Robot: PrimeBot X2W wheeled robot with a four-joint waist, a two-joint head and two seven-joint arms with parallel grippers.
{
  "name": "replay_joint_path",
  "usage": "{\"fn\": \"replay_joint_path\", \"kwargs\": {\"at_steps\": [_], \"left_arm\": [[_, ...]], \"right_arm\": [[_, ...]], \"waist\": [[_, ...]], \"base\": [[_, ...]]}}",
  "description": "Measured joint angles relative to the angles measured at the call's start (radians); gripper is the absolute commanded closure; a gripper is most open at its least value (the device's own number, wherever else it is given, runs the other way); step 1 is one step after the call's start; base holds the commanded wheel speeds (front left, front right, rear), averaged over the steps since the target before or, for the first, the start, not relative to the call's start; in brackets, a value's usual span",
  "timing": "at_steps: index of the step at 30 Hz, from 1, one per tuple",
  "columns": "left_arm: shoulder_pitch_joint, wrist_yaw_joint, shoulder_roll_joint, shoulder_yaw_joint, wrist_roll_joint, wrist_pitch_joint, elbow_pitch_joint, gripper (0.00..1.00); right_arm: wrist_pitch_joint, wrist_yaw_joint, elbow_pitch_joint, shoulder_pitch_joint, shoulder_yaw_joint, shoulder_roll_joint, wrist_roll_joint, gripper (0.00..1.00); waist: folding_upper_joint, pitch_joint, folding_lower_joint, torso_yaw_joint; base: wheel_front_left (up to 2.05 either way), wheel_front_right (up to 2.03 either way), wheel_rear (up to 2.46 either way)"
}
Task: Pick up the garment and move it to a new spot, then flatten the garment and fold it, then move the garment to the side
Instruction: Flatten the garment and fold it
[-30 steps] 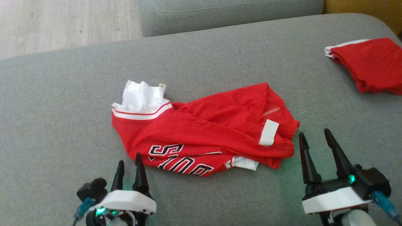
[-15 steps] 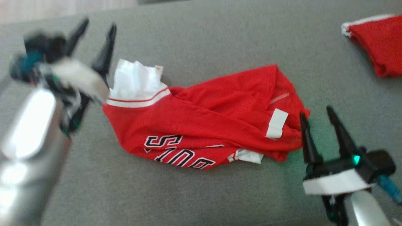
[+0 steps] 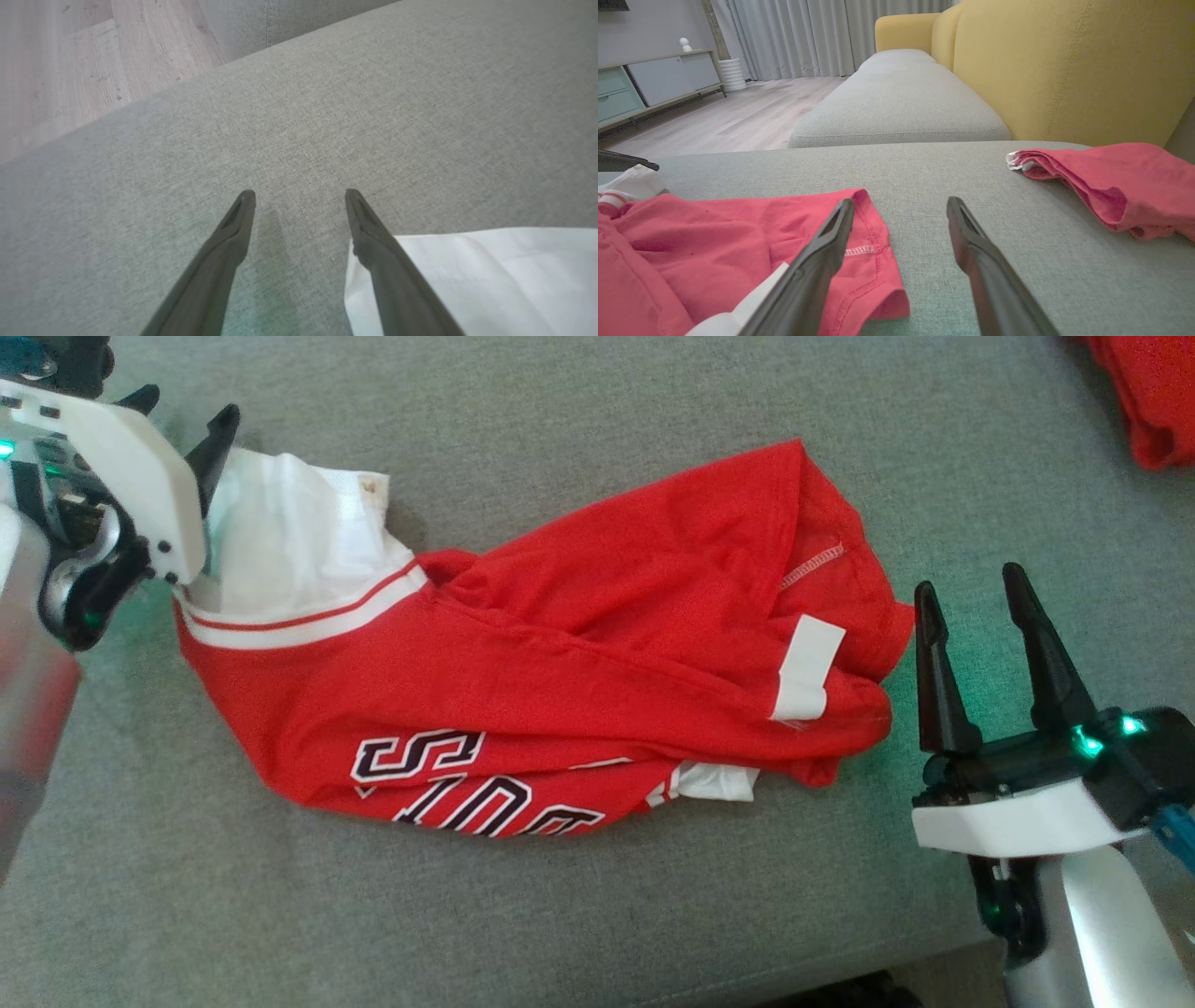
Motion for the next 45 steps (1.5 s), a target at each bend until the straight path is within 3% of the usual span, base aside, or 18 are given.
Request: {"fn": "replay_joint_path", "kwargs": {"at_steps": [6,13,28,30,31,35,38,45], "left_arm": [[0.0,0.0,0.062,-0.032,-0.087,0.011,-0.052,0.0],[0.005,0.0,0.139,-0.092,-0.183,0.094,-0.188,0.0],[0.028,0.0,0.155,-0.156,-0.179,0.114,-0.193,0.02],[0.027,0.0,0.158,-0.17,-0.184,0.114,-0.199,0.7],[0.027,0.0,0.16,-0.183,-0.192,0.116,-0.206,1.0],[0.028,0.0,0.182,-0.216,-0.236,0.144,-0.237,1.0],[0.036,0.0,0.192,-0.223,-0.234,0.105,-0.247,1.0],[0.047,0.0,0.195,-0.234,-0.165,-0.192,-0.26,1.0]], "right_arm": [[0.0,0.0,0.001,0.0,-0.004,0.015,0.0,0.0],[0.0,0.0,0.003,0.0,-0.005,0.015,-0.001,0.0],[0.0,0.0,-0.002,-0.018,-0.013,0.015,-0.001,0.0],[0.0,0.0,-0.002,-0.018,-0.016,0.015,-0.001,0.0],[0.0,0.0,-0.002,-0.018,-0.017,0.015,-0.001,0.0],[0.0,0.0,-0.002,-0.015,-0.025,0.015,-0.002,0.0],[0.0,0.0,-0.001,-0.015,-0.027,0.015,-0.011,0.0],[0.0,0.0,0.072,0.028,-0.054,0.0,-0.024,0.0]], "waist": [[0.0,0.009,-0.0003,-0.003],[0.0,-0.002,-0.0004,0.006],[0.0,0.022,-0.0003,-0.017],[0.0,0.022,-0.0003,-0.017],[0.0,0.02,-0.0003,-0.017],[0.0,0.008,-0.0003,-0.012],[0.0,0.0,-0.0003,-0.008],[0.0,-0.054,-0.0002,0.012]], "base": [[0.0,0.0,0.0],[0.0,0.0,0.0],[0.0,0.0,0.0],[0.0,0.0,0.0],[0.0,0.0,0.0],[0.0,0.0,0.0],[0.0,0.0,0.0],[0.0,0.0,0.0]]}}
